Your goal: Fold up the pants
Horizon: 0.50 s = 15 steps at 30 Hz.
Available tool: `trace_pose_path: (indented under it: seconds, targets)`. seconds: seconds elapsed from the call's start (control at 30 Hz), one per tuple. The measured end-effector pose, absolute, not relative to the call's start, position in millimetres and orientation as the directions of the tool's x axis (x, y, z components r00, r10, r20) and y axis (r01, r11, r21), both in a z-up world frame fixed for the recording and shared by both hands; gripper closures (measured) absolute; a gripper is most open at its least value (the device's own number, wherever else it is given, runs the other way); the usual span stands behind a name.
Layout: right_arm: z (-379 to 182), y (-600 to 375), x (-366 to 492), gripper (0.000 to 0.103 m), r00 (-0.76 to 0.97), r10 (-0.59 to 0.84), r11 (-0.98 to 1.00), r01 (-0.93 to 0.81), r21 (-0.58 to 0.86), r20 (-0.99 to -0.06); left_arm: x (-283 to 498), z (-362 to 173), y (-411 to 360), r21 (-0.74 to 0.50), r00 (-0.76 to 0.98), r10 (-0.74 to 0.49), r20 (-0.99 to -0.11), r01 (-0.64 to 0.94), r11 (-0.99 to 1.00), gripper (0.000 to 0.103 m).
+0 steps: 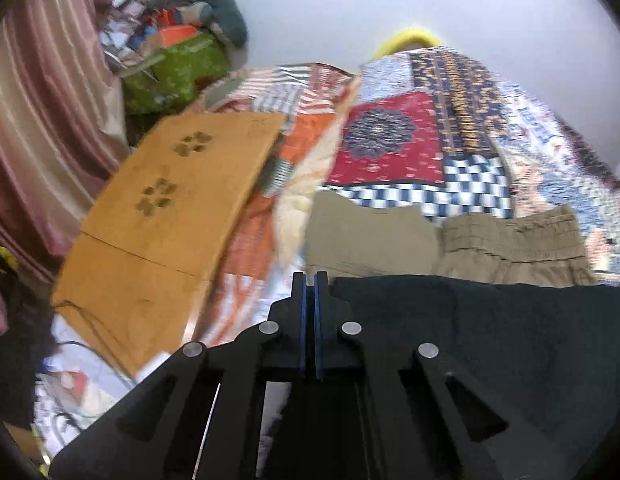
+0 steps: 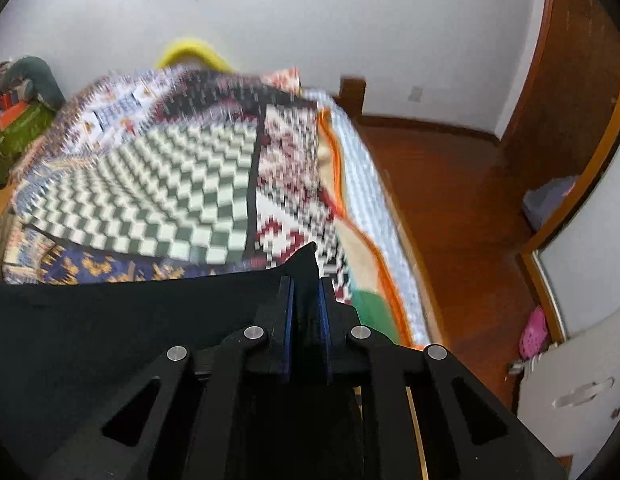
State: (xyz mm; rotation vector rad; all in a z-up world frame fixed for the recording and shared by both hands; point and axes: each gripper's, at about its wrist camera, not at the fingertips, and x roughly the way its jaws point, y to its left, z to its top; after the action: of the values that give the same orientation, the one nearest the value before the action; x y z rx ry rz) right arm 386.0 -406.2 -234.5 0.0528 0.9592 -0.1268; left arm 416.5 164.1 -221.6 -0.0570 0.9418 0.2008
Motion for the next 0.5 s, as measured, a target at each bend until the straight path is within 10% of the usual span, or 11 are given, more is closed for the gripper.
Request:
trace_pose_path:
  seconds: [0.5]
  targets:
    - [-198,-435,321,0.059,0.578,-0.045,0.990,0.137,0.043,-0.815,371,-236,162,-0.060,0.532,0.048,-0.845,-0.183,0.981,0.054]
